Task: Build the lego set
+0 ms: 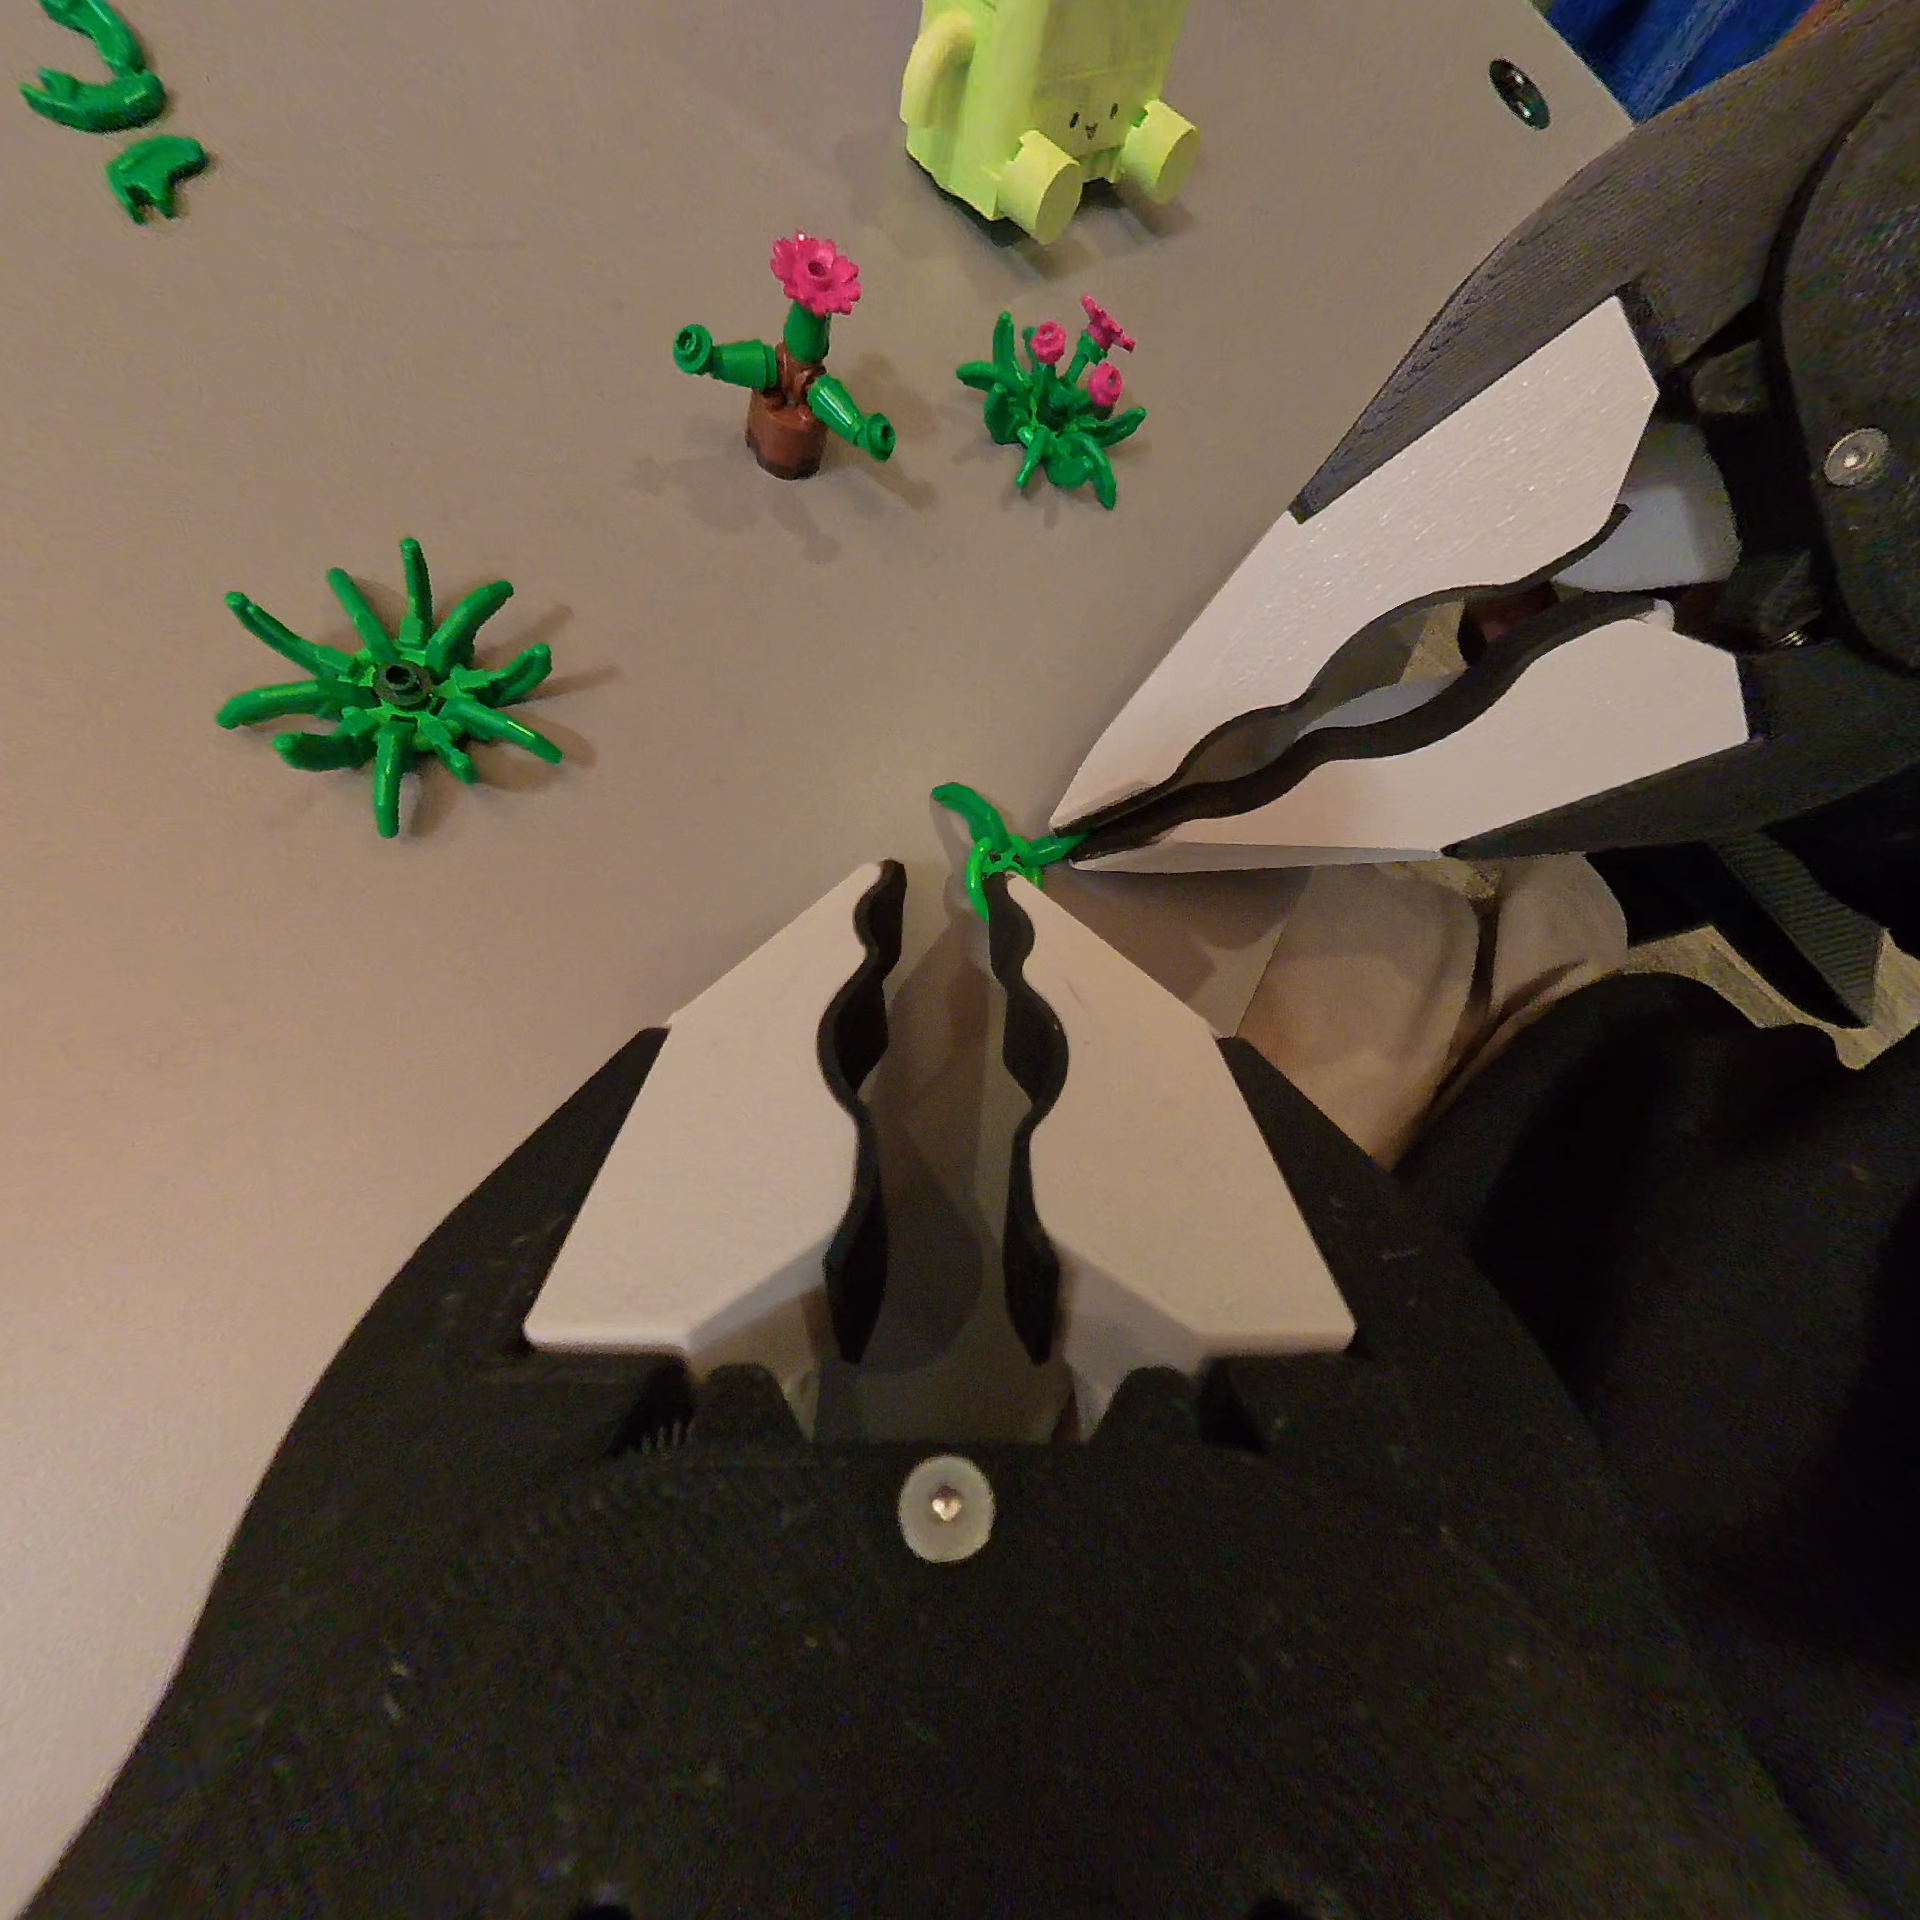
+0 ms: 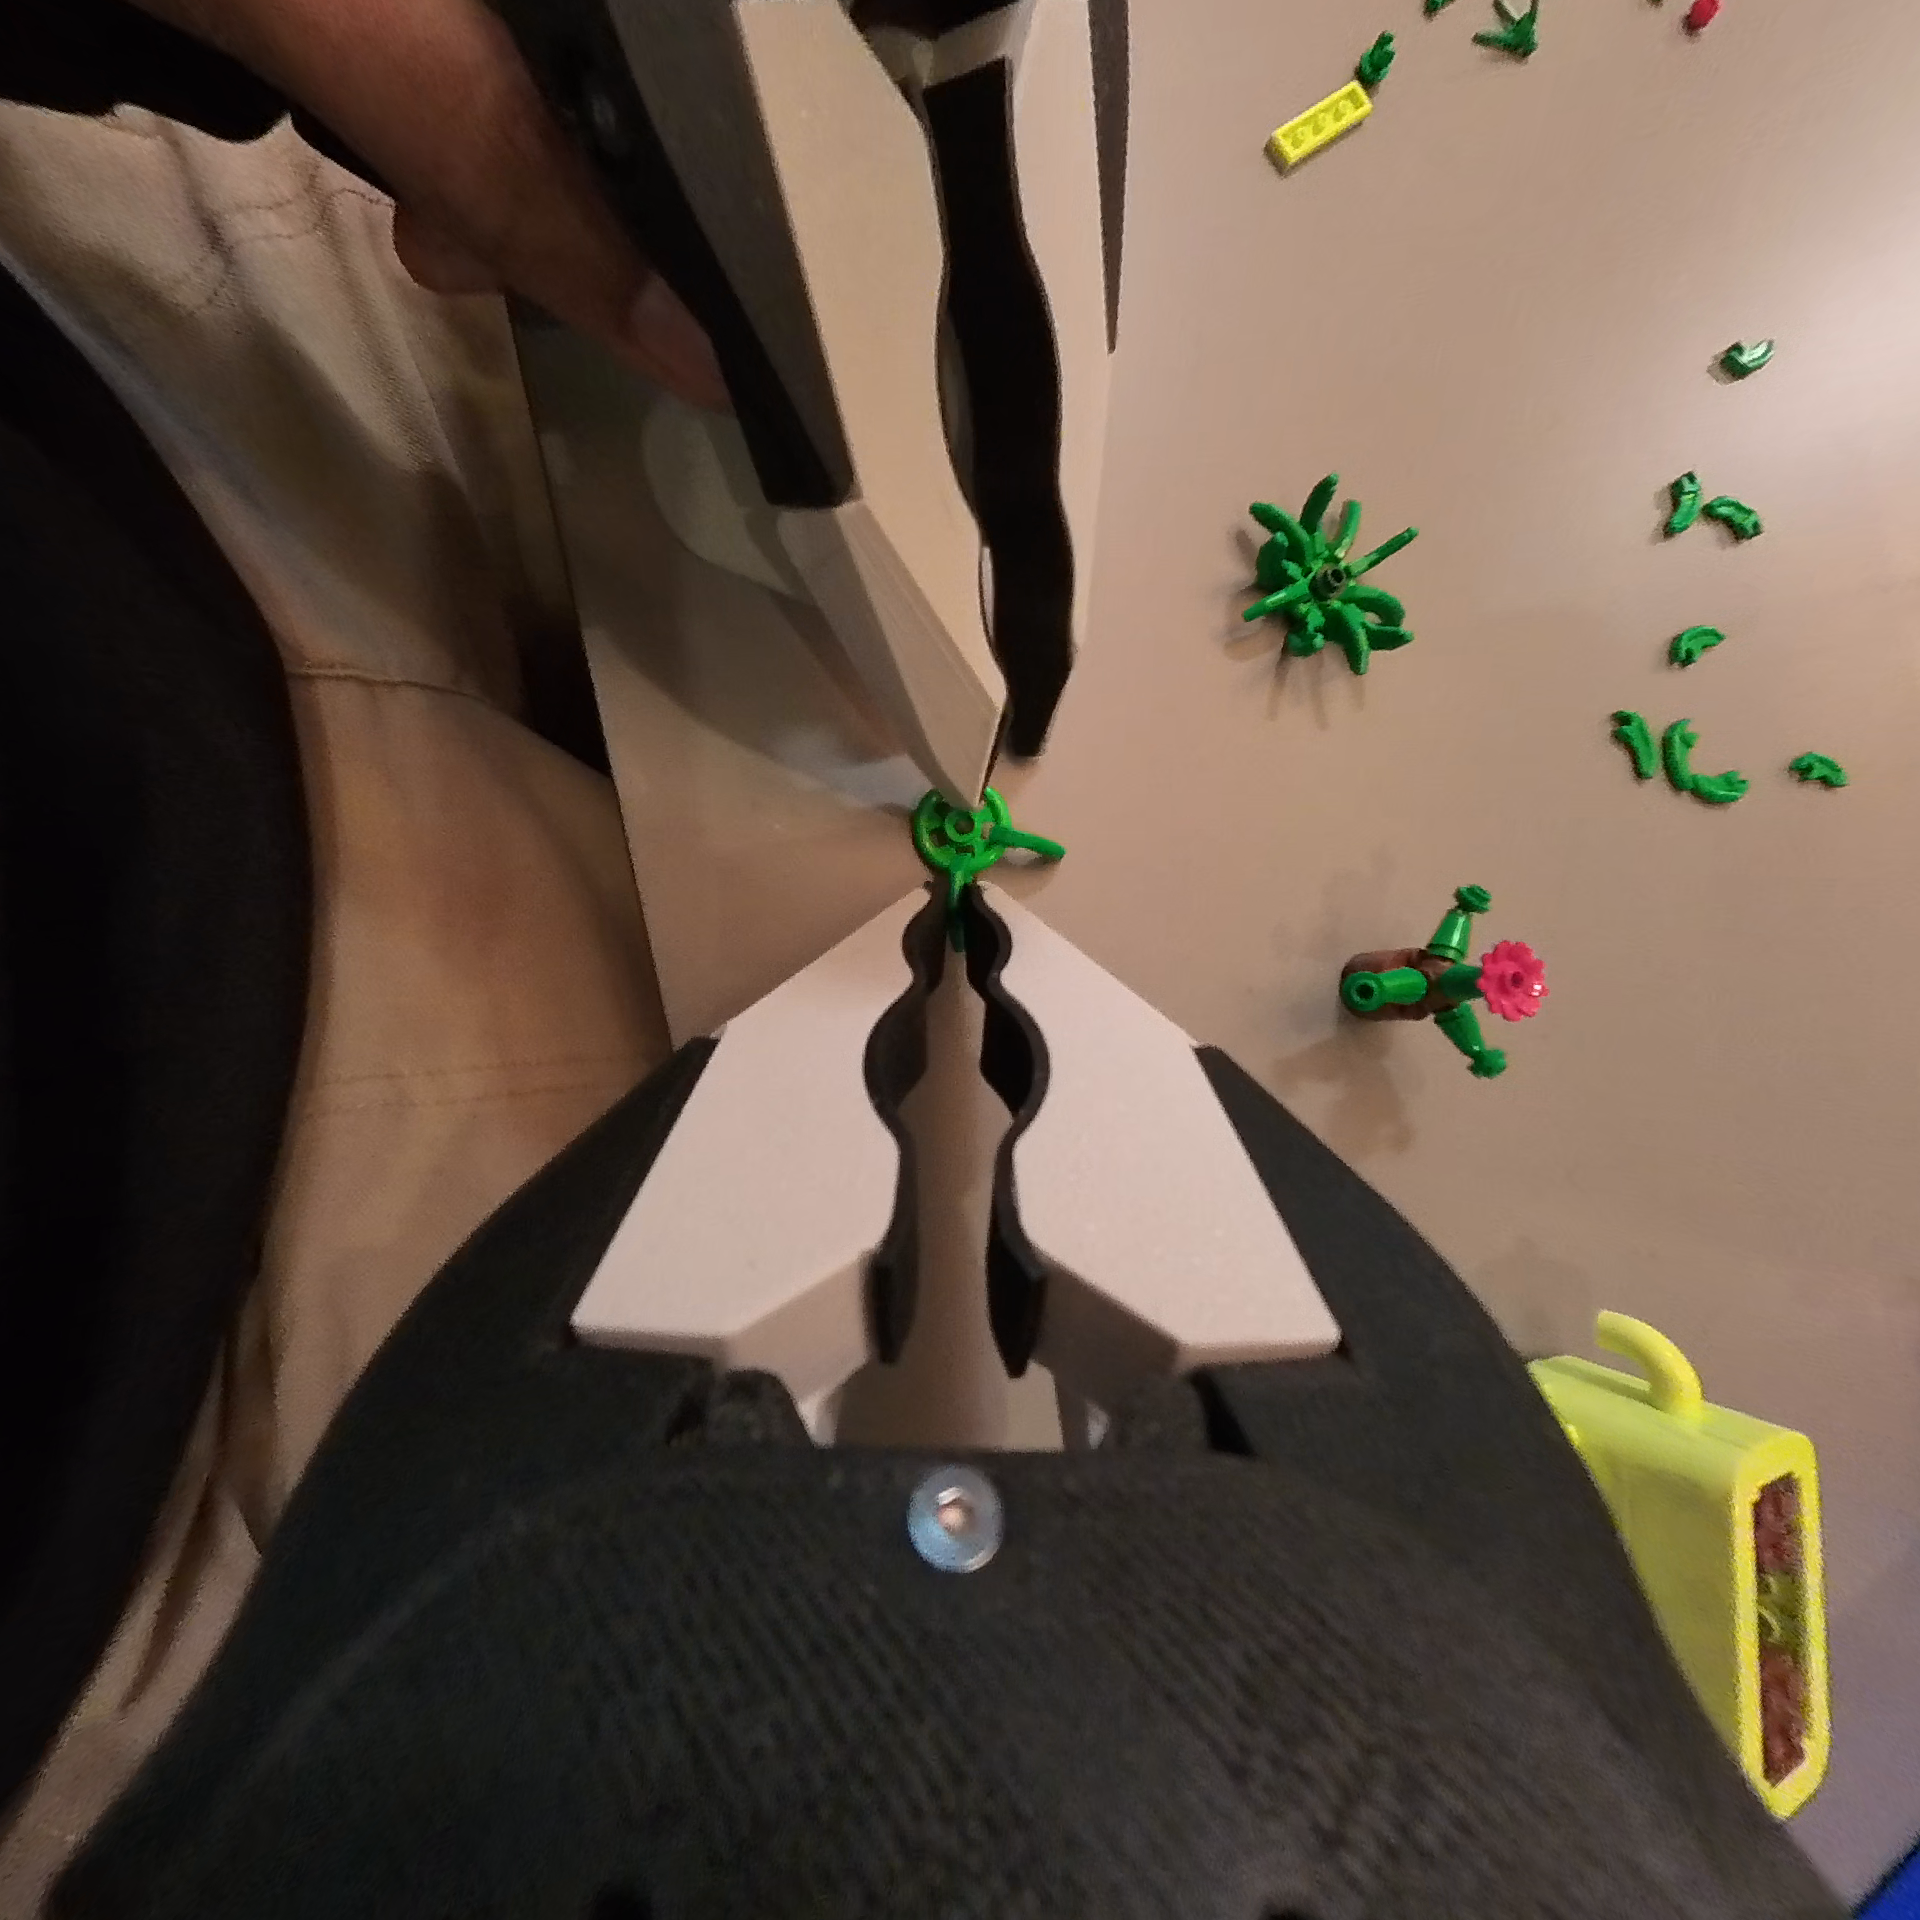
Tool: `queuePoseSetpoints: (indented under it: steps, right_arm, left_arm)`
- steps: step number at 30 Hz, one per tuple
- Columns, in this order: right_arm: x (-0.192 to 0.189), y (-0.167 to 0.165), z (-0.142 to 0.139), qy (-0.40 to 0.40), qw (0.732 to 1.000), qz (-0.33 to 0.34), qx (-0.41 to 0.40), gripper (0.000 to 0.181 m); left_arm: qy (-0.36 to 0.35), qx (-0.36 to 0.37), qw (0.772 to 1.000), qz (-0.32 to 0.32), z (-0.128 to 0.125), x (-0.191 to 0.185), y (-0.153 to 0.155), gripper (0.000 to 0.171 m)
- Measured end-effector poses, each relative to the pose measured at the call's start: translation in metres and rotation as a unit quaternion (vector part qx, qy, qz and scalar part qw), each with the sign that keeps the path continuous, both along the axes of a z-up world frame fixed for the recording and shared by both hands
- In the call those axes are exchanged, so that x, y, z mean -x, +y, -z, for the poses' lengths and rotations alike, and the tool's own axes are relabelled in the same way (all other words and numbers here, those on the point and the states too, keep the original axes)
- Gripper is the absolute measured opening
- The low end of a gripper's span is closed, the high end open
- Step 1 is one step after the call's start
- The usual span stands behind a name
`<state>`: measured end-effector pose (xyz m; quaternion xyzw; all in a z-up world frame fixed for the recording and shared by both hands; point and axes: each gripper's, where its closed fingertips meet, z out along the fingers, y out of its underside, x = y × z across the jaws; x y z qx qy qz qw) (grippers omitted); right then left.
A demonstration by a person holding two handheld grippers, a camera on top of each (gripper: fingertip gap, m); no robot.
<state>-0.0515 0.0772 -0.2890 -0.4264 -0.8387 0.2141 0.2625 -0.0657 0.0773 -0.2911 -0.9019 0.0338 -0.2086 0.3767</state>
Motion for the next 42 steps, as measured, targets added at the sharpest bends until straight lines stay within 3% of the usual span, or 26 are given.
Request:
queuePoseSetpoints:
  steps: [19,23,32,42]
  right_arm:
    - [0.0041,0.0034,0.0024,-0.055,0.998,-0.008,0.026,0.001]
    - [0.0052,0.0027,0.0017,-0.056,0.998,-0.009,0.031,0.001]
    - [0.007,0.0026,0.0017,-0.065,0.997,-0.011,0.038,0.001]
    - [0.0084,0.0035,0.0019,-0.112,0.993,-0.022,0.04,0.001]
  left_arm:
    - [-0.04,0.005,0.999,-0.01,-0.0034,0.0001,0.0061,0.013]
    - [-0.048,0.013,0.999,-0.011,-0.0013,-0.0003,0.0056,0.005]
    - [-0.11,0.058,0.992,-0.02,0.0007,0.001,0.0021,0.006]
    - [-0.119,0.067,0.991,-0.017,0.0013,0.0012,0.0012,0.007]
